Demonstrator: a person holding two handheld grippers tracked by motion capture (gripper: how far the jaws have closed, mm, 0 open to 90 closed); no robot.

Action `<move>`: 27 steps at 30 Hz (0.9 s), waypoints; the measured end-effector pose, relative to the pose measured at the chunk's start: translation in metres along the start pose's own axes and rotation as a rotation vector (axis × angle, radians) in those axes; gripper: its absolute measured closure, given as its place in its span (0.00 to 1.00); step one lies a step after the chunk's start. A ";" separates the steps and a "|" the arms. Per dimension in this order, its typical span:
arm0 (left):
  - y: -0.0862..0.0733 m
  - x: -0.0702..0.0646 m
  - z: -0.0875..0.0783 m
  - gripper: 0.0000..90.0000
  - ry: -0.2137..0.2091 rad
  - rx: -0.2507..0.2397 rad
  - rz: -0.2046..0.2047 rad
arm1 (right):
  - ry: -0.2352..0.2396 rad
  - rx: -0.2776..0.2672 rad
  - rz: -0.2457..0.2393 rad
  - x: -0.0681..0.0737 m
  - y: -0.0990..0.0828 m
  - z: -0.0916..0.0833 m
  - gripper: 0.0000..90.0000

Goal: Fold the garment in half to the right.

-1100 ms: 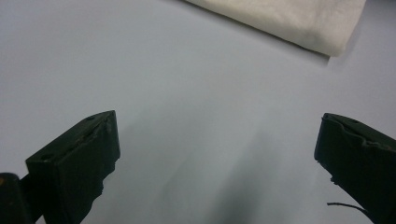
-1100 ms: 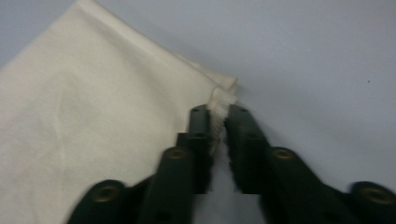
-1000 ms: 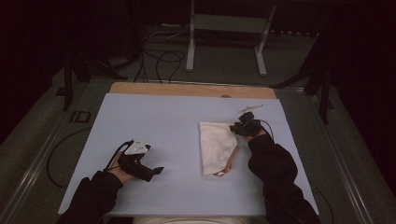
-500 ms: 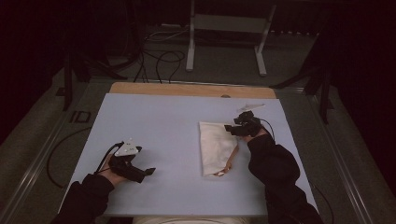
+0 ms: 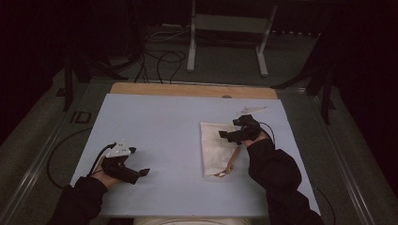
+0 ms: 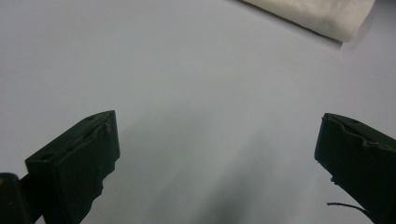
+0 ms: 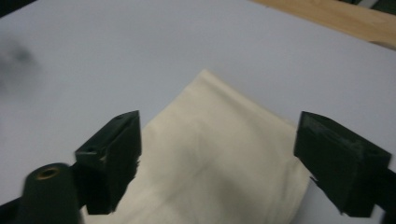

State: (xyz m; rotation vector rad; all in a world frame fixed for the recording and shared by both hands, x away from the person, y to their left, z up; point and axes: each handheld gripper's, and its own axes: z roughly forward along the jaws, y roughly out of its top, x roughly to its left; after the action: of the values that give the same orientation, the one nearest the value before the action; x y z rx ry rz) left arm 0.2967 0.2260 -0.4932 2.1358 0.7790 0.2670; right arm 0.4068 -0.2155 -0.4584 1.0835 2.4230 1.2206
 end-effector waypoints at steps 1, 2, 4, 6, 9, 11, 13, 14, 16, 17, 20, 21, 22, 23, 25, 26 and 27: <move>-0.002 0.001 -0.001 0.01 0.002 -0.003 -0.004 | 0.016 -0.005 -0.002 0.000 -0.001 0.000 0.15; -0.002 0.001 -0.001 0.01 0.003 -0.008 -0.005 | 0.027 -0.008 -0.001 0.001 -0.001 0.000 0.15; -0.003 0.002 -0.002 0.00 0.007 -0.009 -0.008 | 0.033 -0.013 -0.004 0.000 -0.003 -0.001 0.14; -0.004 0.003 -0.004 0.00 0.007 -0.018 -0.012 | 0.039 -0.018 0.002 -0.001 -0.004 -0.001 0.11; -0.005 0.003 -0.005 0.00 0.013 -0.018 -0.012 | 0.044 -0.010 -0.005 -0.002 -0.006 -0.002 0.11; -0.006 0.003 -0.006 0.00 0.016 -0.021 -0.014 | 0.040 -0.004 -0.006 -0.001 -0.007 -0.003 0.11; -0.006 0.004 -0.007 0.00 0.017 -0.022 -0.014 | 0.033 -0.010 -0.010 -0.002 -0.008 -0.006 0.11; -0.006 0.004 -0.007 0.00 0.017 -0.022 -0.014 | 0.033 -0.010 -0.010 -0.002 -0.008 -0.006 0.11; -0.007 0.004 -0.009 0.00 0.018 -0.024 -0.014 | 0.033 -0.022 -0.013 -0.001 -0.011 -0.011 0.11; -0.007 0.004 -0.009 0.00 0.019 -0.025 -0.015 | 0.030 -0.023 -0.015 -0.001 -0.012 -0.013 0.11; -0.007 0.003 -0.010 0.00 0.021 -0.028 -0.013 | 0.028 -0.031 -0.016 0.000 -0.015 -0.018 0.11; -0.008 0.003 -0.011 0.00 0.023 -0.024 -0.011 | 0.024 -0.031 -0.020 0.001 -0.016 -0.020 0.11; -0.008 0.003 -0.011 0.00 0.025 -0.023 -0.011 | 0.025 -0.034 -0.021 0.002 -0.017 -0.022 0.11; -0.008 0.003 -0.011 0.00 0.025 -0.023 -0.010 | 0.027 -0.037 -0.024 0.002 -0.019 -0.025 0.11; -0.008 0.003 -0.011 0.00 0.026 -0.023 -0.010 | 0.026 -0.040 -0.027 0.003 -0.021 -0.028 0.11; -0.008 0.003 -0.012 0.00 0.026 -0.023 -0.012 | 0.025 -0.042 -0.023 0.004 -0.023 -0.031 0.11; -0.008 0.003 -0.012 0.00 0.026 -0.026 -0.013 | 0.028 -0.042 -0.025 0.004 -0.025 -0.033 0.11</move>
State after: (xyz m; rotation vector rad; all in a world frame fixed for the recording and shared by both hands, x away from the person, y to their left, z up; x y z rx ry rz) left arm 0.2907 0.2390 -0.4921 2.1054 0.8002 0.2966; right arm 0.3751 -0.2419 -0.4564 1.0278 2.4122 1.2815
